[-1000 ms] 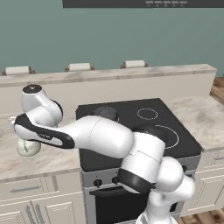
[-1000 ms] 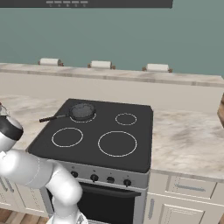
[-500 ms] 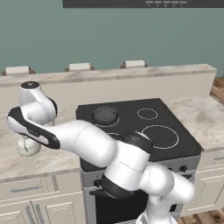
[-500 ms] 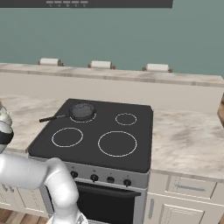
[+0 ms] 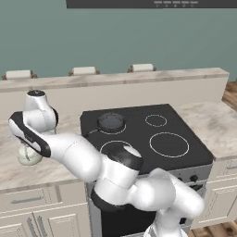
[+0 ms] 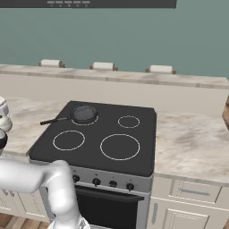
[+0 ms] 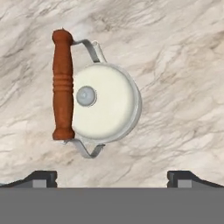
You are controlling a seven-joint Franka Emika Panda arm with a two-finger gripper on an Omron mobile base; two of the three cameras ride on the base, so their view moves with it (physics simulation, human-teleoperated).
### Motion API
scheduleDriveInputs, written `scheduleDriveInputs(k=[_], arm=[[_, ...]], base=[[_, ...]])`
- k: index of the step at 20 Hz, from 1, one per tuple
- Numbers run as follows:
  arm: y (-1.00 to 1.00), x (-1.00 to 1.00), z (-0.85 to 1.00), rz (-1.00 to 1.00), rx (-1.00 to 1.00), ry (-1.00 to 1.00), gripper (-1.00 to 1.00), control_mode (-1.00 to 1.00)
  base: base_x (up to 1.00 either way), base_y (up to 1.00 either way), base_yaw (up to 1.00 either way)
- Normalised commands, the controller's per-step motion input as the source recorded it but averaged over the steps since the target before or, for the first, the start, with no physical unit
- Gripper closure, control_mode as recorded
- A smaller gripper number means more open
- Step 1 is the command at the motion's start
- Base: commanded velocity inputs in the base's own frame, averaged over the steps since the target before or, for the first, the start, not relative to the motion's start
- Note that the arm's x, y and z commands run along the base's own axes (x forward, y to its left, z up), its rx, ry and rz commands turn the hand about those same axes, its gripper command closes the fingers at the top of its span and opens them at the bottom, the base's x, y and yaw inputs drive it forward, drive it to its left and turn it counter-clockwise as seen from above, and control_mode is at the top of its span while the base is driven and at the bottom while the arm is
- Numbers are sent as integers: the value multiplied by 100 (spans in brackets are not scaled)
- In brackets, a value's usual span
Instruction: Pick the kettle from the counter and place it on a stove burner. Then turn the burner on.
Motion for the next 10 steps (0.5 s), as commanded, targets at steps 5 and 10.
scheduleDriveInputs(k=[5, 10], arm=[[52, 53, -4, 0, 0, 6, -100, -100], [47, 54, -5, 0, 0, 4, -100, -100]], base=[[0, 0, 0], [0, 0, 0]])
